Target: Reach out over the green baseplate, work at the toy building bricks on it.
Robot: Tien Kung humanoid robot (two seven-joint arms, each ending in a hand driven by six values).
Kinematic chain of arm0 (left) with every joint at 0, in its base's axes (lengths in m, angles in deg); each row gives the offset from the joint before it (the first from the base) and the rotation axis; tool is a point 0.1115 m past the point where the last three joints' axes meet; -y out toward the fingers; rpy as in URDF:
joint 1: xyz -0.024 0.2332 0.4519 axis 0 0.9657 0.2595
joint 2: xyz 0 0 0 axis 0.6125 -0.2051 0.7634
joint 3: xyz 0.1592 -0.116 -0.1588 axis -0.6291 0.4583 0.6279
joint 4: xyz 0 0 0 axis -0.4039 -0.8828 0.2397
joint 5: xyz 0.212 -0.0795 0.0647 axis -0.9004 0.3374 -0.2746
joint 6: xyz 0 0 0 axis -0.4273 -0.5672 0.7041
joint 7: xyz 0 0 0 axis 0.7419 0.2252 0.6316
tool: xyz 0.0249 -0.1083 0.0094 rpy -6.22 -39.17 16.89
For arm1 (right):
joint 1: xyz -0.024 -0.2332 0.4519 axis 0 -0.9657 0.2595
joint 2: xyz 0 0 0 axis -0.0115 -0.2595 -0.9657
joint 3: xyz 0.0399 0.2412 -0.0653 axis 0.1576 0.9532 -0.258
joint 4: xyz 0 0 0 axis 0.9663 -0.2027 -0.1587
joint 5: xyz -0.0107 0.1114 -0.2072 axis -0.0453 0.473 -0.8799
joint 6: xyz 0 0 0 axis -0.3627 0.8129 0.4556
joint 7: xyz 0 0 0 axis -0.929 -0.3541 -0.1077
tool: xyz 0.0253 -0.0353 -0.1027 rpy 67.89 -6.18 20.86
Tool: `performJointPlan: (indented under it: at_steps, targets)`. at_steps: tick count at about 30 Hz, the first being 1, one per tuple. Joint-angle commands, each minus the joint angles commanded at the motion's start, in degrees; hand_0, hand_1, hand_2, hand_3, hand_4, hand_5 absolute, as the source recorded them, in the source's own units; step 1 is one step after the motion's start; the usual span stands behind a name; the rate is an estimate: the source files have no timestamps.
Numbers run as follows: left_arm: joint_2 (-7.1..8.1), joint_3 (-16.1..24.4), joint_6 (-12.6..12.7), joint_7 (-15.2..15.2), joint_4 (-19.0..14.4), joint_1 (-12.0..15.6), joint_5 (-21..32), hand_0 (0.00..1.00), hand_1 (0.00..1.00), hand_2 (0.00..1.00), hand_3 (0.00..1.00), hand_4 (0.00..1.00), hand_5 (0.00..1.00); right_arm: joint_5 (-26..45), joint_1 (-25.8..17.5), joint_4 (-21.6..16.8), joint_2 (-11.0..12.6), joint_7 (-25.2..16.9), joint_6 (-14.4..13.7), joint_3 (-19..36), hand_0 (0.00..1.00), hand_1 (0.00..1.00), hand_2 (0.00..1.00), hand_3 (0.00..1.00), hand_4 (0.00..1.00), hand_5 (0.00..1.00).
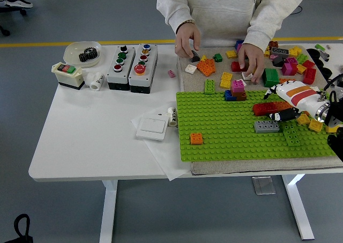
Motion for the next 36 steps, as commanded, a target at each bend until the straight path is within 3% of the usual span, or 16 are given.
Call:
performJointPlan:
  at_steps: [27, 36]
  targets:
    - [-0.12, 0.2, -0.4, 0.0, -0.2, -1.3, -1.0, 0.768, 0.761, 0.765, 0.606, 0.683, 0.6, 1.7, -0.2, 0.8, -0.6, 0.5, 0.1, -2.9, 0.803, 0.722, 0.732, 0.635, 0.753, 0.474]
    - [-0.18, 0.3, -0.4, 0.0, -0.2, -1.4, -1.3, 0.767, 0.764, 0.765, 0.606, 0.683, 0.599, 1.8, -0.5, 0.8, -0.6, 0.9, 0.3, -3.6, 0.76, 0.678, 0.672, 0.582, 0.72, 0.51]
